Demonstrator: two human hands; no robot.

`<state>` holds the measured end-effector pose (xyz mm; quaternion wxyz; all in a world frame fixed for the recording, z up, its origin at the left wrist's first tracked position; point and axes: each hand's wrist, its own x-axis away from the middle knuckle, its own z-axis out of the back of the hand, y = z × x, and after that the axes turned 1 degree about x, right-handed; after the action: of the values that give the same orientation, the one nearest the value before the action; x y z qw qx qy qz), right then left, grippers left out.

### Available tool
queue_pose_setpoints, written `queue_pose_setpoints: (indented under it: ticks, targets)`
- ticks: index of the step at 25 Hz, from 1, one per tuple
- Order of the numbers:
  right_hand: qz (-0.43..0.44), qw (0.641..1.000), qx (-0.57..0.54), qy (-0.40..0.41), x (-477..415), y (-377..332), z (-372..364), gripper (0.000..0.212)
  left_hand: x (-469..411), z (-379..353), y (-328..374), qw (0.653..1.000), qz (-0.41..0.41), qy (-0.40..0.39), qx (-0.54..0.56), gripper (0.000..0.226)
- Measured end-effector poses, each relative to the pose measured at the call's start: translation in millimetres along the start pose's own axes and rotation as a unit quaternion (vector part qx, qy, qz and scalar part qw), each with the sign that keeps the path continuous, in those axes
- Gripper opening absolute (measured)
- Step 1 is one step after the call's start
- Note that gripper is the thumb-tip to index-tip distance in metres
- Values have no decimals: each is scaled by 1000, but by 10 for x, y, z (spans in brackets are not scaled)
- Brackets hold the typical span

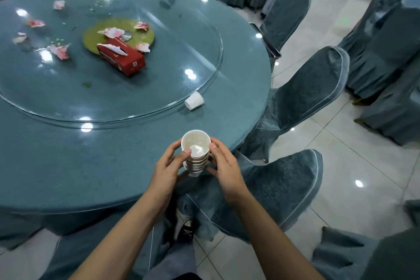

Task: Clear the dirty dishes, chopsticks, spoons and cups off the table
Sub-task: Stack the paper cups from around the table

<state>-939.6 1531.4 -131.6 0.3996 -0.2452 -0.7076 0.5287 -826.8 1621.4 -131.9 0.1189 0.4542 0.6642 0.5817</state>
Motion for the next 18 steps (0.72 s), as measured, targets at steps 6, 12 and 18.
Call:
queue_pose_setpoints:
  ticks: [6,12,18]
  targets:
    - [-13,999,31,-22,-775,-74,-273,23,-766,269,157,999,21,29,8,25]
    - [-12,998,62,-23,-1356,2,-411,25,-1275,413,189,999,32,34,14,24]
    - [2,997,65,-31,-1772,159,-440,29,-1598,457,135,997,32,60,26,31]
